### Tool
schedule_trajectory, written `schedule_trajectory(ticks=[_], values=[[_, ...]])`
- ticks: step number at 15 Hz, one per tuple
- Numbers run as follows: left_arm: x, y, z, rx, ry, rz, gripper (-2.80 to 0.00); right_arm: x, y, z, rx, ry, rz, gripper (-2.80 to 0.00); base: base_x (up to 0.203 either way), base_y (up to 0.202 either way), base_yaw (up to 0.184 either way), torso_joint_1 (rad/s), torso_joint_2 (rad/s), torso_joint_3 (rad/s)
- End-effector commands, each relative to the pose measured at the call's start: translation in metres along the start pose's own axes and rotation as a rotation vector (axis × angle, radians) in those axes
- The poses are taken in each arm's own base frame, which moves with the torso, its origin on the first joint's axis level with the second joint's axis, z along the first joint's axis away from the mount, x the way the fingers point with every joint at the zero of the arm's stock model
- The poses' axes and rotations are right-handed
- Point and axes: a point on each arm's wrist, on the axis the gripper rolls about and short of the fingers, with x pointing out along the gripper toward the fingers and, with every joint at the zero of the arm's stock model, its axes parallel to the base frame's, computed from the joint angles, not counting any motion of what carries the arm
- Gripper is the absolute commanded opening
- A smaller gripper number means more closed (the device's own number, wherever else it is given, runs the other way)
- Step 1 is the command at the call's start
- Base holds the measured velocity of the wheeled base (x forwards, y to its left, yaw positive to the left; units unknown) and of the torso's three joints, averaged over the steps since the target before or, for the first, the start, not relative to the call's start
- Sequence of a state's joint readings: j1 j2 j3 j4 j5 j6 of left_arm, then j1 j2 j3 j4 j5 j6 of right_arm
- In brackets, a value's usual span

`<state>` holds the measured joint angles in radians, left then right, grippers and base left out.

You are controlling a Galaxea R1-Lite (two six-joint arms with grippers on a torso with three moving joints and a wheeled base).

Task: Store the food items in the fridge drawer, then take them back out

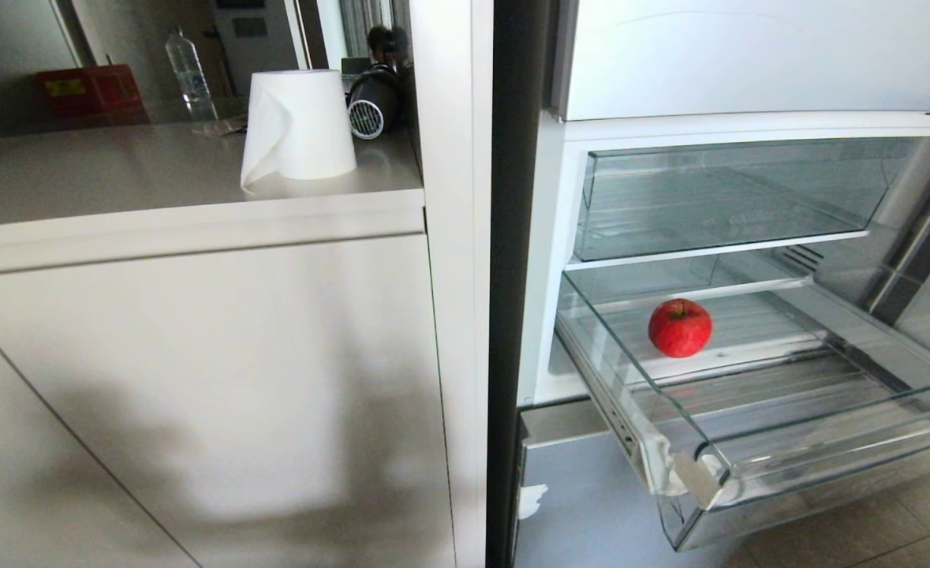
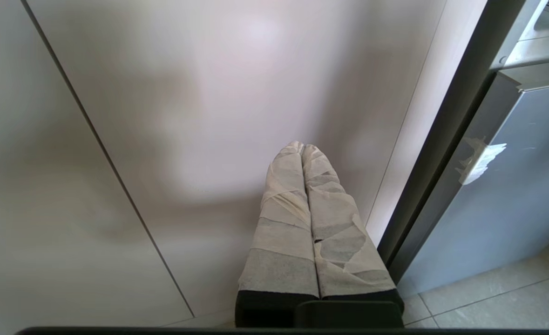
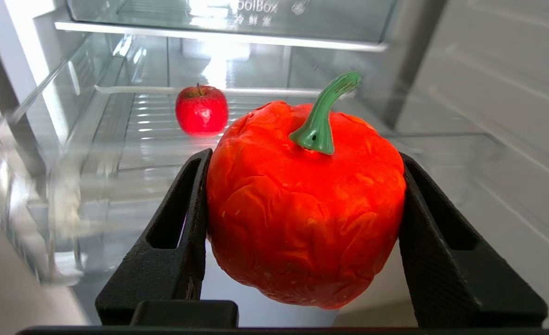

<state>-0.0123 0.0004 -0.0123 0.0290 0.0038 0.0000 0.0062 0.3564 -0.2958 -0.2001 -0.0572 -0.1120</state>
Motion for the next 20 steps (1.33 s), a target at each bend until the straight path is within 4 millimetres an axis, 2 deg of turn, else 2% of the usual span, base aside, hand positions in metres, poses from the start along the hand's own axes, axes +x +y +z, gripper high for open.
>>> schedule_trajectory(ticks=[1, 4, 7, 11, 14, 16, 20], values=[[0.000, 0.000, 0.000, 0.000, 0.000, 0.001, -2.80, 0.056, 0.002, 0.013, 0.002, 0.197, 0.023, -2.80, 0.000, 0.000, 0.000, 0.000, 0.00, 0.000], [0.000, 0.000, 0.000, 0.000, 0.000, 0.001, -2.80, 0.134, 0.006, 0.023, 0.019, 0.350, 0.044, -2.80, 0.000, 0.000, 0.000, 0.000, 0.00, 0.000], [0.000, 0.000, 0.000, 0.000, 0.000, 0.001, -2.80, 0.208, 0.013, 0.023, 0.040, 0.416, 0.064, -2.80, 0.000, 0.000, 0.000, 0.000, 0.00, 0.000], [0.000, 0.000, 0.000, 0.000, 0.000, 0.001, -2.80, 0.279, 0.023, 0.004, 0.051, 0.463, 0.086, -2.80, 0.000, 0.000, 0.000, 0.000, 0.00, 0.000], [0.000, 0.000, 0.000, 0.000, 0.000, 0.001, -2.80, 0.308, 0.026, -0.015, 0.054, 0.491, 0.087, -2.80, 0.000, 0.000, 0.000, 0.000, 0.00, 0.000], [0.000, 0.000, 0.000, 0.000, 0.000, 0.001, -2.80, 0.313, 0.024, -0.023, 0.054, 0.511, 0.076, -2.80, 0.000, 0.000, 0.000, 0.000, 0.00, 0.000], [0.000, 0.000, 0.000, 0.000, 0.000, 0.001, -2.80, 0.319, 0.007, -0.030, 0.060, 0.529, 0.020, -2.80, 0.000, 0.000, 0.000, 0.000, 0.00, 0.000]])
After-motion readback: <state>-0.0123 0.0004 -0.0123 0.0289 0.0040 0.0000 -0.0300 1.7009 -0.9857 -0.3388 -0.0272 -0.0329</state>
